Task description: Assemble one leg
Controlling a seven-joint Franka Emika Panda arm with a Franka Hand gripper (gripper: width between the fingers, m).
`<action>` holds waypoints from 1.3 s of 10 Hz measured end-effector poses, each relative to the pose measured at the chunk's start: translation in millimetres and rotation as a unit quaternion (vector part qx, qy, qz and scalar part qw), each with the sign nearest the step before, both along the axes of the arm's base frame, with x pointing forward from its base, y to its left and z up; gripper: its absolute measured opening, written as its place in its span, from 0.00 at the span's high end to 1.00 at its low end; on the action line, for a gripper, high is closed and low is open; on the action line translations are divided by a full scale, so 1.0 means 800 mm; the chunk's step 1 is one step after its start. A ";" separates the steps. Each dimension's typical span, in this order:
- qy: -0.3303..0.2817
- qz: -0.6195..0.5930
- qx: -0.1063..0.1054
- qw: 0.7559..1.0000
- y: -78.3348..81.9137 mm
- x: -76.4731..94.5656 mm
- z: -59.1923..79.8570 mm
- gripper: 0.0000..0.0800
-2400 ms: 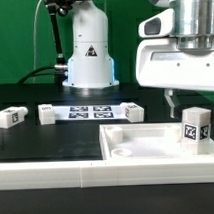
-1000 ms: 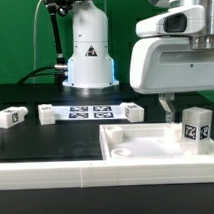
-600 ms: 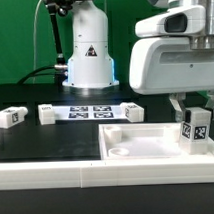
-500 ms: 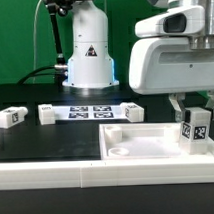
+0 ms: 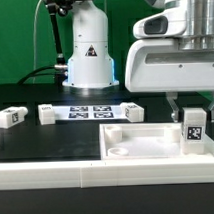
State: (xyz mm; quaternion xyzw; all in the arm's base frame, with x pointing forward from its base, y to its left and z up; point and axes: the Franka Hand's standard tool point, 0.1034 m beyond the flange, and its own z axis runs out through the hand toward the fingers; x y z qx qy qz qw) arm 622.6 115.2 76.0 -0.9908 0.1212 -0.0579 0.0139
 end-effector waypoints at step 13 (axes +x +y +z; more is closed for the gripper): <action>0.009 -0.198 0.006 0.980 -0.020 -0.003 -0.002 0.19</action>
Offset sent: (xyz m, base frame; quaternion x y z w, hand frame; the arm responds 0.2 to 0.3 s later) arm -0.0005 -0.0061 -0.0039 -0.0095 -0.0027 0.2404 0.9706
